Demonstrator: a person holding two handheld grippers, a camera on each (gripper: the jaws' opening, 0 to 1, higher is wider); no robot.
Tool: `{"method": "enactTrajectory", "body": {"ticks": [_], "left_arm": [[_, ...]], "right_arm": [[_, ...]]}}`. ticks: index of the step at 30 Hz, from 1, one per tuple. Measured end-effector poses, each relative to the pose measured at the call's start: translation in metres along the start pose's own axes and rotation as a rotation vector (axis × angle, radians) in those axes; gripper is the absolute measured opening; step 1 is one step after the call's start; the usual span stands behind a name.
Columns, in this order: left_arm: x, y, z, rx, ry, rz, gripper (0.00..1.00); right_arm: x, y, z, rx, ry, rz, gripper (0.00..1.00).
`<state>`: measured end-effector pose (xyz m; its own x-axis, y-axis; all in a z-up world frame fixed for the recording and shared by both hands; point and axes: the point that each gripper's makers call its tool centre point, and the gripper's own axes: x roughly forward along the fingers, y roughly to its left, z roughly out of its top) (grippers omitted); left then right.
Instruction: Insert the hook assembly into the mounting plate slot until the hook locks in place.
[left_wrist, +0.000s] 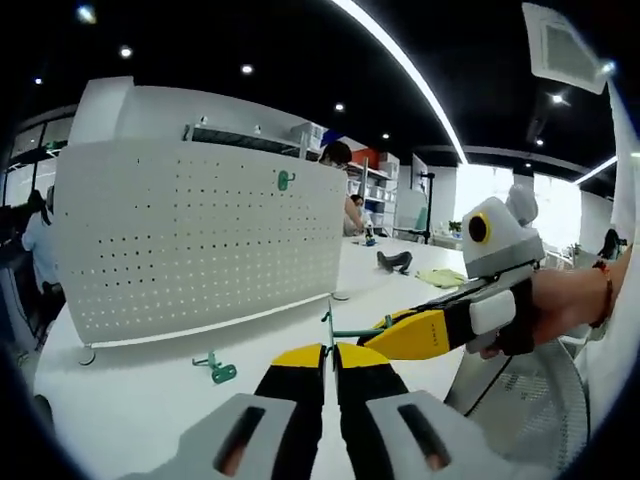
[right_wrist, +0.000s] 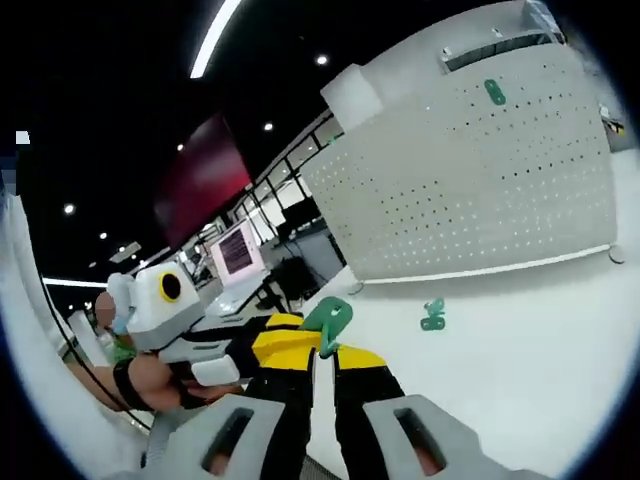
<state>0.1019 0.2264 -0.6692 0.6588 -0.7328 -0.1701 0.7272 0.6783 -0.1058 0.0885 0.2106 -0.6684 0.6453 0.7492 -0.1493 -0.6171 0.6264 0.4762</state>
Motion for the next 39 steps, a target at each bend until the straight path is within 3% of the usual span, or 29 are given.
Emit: {"method": "enactTrajectory", "body": {"ticks": [7, 13, 16, 25, 32, 36, 37, 39], "left_arm": [[0.001, -0.002, 0.003, 0.015, -0.020, -0.007, 0.04], [-0.001, -0.003, 0.017, 0.103, -0.107, 0.017, 0.04], [-0.001, -0.002, 0.017, 0.072, -0.113, 0.022, 0.04], [0.000, -0.008, 0.018, 0.085, -0.125, 0.008, 0.04], [-0.002, -0.007, 0.017, 0.097, -0.124, 0.017, 0.04], [-0.002, -0.008, 0.016, 0.138, -0.113, 0.015, 0.04], [-0.002, -0.009, 0.017, 0.205, -0.112, 0.011, 0.04], [-0.002, -0.010, 0.015, 0.203, -0.102, 0.005, 0.04]], "right_arm": [[0.000, 0.004, 0.007, 0.043, -0.031, 0.012, 0.03], [0.000, 0.006, 0.017, 0.109, -0.097, 0.014, 0.02], [0.001, 0.006, 0.017, 0.115, -0.102, 0.008, 0.02], [0.002, 0.005, 0.023, 0.176, -0.152, -0.005, 0.03], [0.004, 0.007, 0.020, 0.196, -0.126, 0.003, 0.02], [0.003, 0.007, 0.018, 0.196, -0.108, 0.001, 0.03], [0.003, 0.007, 0.018, 0.193, -0.107, 0.000, 0.03], [0.002, 0.007, 0.016, 0.212, -0.100, 0.000, 0.03]]}}
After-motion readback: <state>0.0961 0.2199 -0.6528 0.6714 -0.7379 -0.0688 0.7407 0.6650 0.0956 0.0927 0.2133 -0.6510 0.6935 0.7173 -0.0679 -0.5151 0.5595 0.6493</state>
